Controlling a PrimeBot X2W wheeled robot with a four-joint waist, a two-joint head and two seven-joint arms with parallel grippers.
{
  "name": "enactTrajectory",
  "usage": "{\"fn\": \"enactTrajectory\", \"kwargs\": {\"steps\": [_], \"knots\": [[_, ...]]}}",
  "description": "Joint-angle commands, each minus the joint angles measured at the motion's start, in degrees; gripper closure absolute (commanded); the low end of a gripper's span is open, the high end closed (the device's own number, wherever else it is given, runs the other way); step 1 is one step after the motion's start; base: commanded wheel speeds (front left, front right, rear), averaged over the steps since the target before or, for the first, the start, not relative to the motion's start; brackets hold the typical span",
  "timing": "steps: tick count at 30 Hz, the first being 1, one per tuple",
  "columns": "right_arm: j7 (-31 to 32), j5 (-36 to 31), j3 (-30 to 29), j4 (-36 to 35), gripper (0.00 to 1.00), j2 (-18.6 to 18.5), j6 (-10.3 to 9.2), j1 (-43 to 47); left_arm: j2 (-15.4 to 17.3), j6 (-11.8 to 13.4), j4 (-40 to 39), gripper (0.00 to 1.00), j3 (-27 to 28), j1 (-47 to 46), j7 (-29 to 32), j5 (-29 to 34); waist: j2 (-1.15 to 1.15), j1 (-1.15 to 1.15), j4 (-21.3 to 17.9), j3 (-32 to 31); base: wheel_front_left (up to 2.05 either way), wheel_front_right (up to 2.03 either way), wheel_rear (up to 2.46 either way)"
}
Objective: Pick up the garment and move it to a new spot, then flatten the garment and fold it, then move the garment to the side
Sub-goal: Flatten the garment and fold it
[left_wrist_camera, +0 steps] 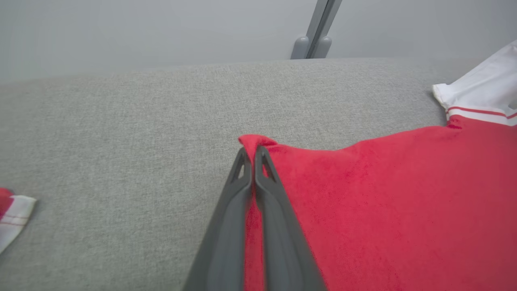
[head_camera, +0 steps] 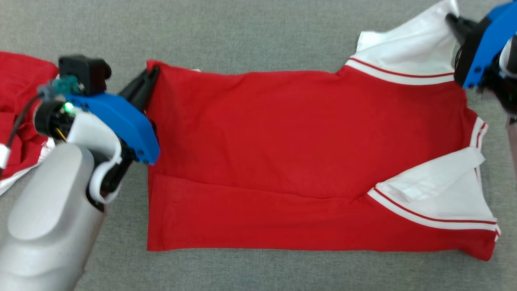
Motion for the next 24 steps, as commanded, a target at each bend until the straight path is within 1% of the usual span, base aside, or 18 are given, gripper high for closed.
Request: {"fn": "enactTrajectory", "kwargs": {"steps": [1,5,7,9,13,19,24], "knots": [[0.4,2.4,0.6,-2.8,1.00,-1.2,0.02,3.1,0.2,-0.5,-0.2,1.00,-0.5,1.6,-1.4,0.5,0.00,0.00,-1.1,-1.6,0.00,0.00,0.00],[1.6,8.4,1.7,-10.9,1.00,-3.2,0.03,11.2,1.7,-1.3,-1.5,1.00,-1.8,5.4,-5.5,1.6,0.00,0.00,-2.2,-4.0,0.00,0.00,0.00],[2.2,10.6,1.5,-14.8,1.00,-4.3,0.02,15.3,2.9,-1.8,-2.6,1.00,-2.7,7.3,-7.6,2.5,0.00,0.00,-2.7,-5.2,0.00,0.00,0.00],[2.8,12.1,0.8,-18.4,1.00,-5.3,0.02,19.4,4.4,-2.1,-4.0,1.00,-3.7,8.9,-10.3,3.7,0.00,0.00,-3.1,-6.2,0.00,0.00,0.00],[3.8,13.9,-1.3,-24.1,1.00,-5.9,0.02,26.7,7.1,-2.4,-4.5,1.00,-4.9,12.1,-14.8,4.7,0.00,0.00,-3.8,-7.7,0.00,0.00,0.00],[5.5,13.8,-4.8,-29.3,1.00,-3.9,0.03,34.6,10.7,-2.7,-3.6,1.00,-8.6,14.5,-20.5,9.1,0.00,0.00,-4.5,-8.8,0.00,0.00,0.00],[6.2,13.0,-6.7,-32.1,1.00,-2.5,0.02,39.1,12.0,-2.8,-0.4,1.00,-11.2,15.1,-24.2,12.4,0.00,0.00,-4.7,-9.8,0.00,0.00,0.00]]}}
